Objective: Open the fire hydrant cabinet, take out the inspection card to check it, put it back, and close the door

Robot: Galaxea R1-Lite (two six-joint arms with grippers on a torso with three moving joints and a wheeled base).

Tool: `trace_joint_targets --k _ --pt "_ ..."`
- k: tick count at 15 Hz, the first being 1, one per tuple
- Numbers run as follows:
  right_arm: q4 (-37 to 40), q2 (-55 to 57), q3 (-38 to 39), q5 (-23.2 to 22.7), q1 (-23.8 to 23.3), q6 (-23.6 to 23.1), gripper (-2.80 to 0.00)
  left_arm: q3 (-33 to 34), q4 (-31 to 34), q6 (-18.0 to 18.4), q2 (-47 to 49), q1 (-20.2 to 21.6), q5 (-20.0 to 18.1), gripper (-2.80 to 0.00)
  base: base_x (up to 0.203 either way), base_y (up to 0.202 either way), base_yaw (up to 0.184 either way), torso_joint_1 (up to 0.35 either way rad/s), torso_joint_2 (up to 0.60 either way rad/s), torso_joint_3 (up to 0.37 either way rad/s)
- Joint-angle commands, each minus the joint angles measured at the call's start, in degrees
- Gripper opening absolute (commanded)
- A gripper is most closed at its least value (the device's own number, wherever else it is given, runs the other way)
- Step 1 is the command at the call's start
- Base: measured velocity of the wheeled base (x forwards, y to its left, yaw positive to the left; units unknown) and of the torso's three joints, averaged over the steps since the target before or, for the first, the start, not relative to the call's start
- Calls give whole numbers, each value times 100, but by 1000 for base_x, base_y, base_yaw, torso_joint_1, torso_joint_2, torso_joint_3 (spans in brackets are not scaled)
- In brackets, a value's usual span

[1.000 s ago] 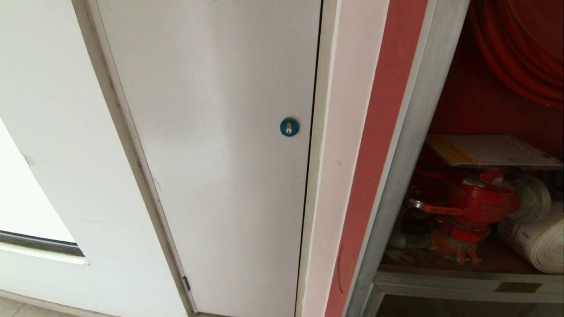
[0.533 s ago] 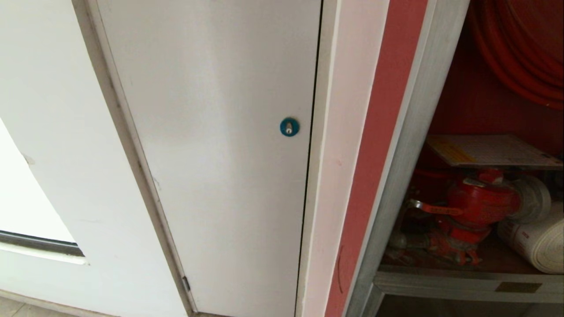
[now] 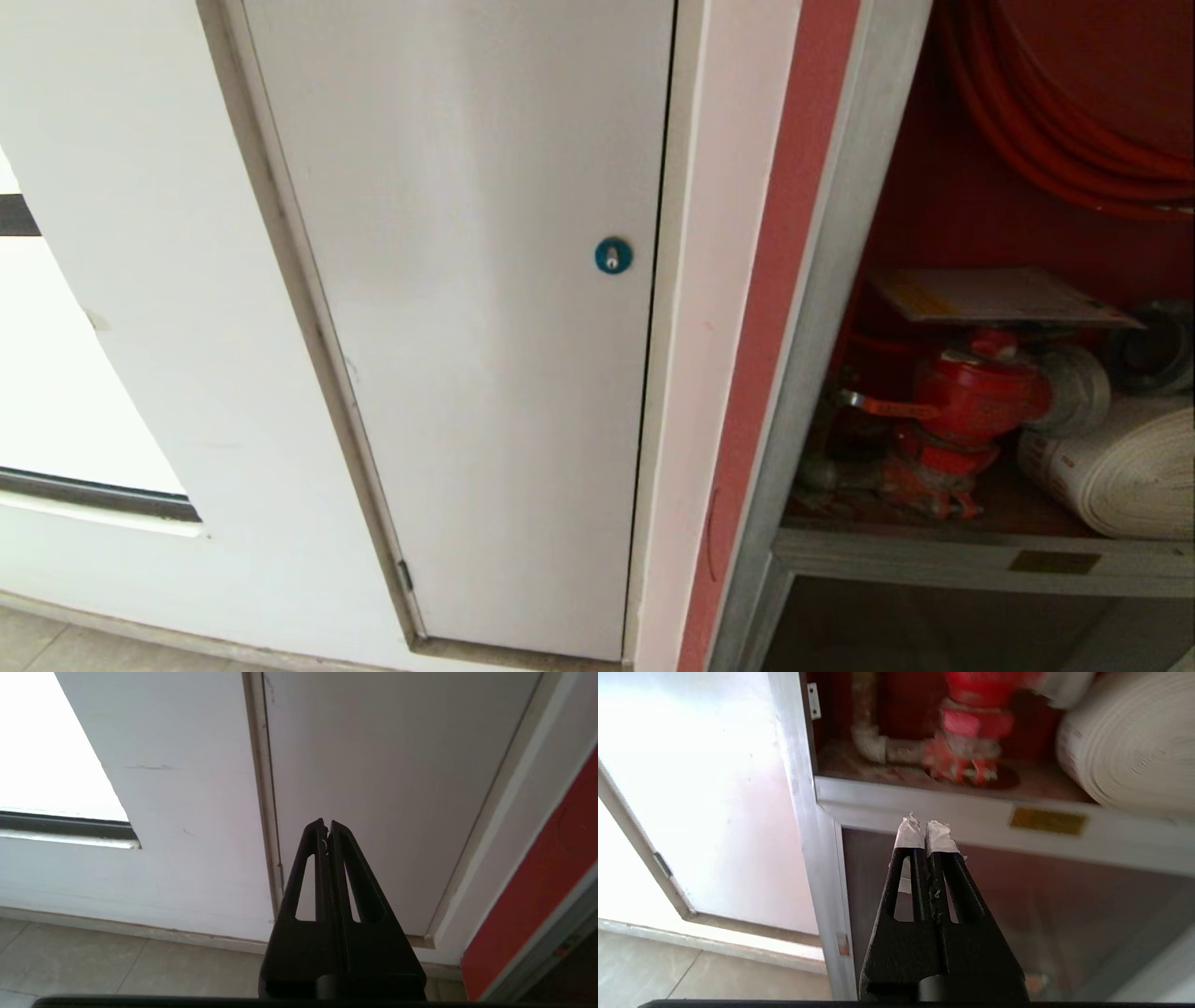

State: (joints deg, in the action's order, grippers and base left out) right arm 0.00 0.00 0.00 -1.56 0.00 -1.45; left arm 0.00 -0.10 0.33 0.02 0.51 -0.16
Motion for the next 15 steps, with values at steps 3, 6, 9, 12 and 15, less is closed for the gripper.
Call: trace_joint_targets --k 3,6,9,12,15 --pt "0 9 9 -2 9 -4 -280 9 -4 2 6 2 -2 -280 -192 0 1 0 5 0" --pt "0 9 9 -2 0 -4 -280 9 -1 2 6 2 -2 -280 -196 0 -1 -2 3 2" --pt "0 9 9 -2 2 -4 -280 9 -8 2 6 2 -2 -280 -194 0 1 4 1 1" --pt "0 9 9 -2 8 -4 -280 9 1 2 1 2 -2 -280 -196 0 0 1 1 5" --pt "0 9 9 -2 2 -4 -280 9 1 2 6 2 -2 -280 -195 0 2 4 4 2"
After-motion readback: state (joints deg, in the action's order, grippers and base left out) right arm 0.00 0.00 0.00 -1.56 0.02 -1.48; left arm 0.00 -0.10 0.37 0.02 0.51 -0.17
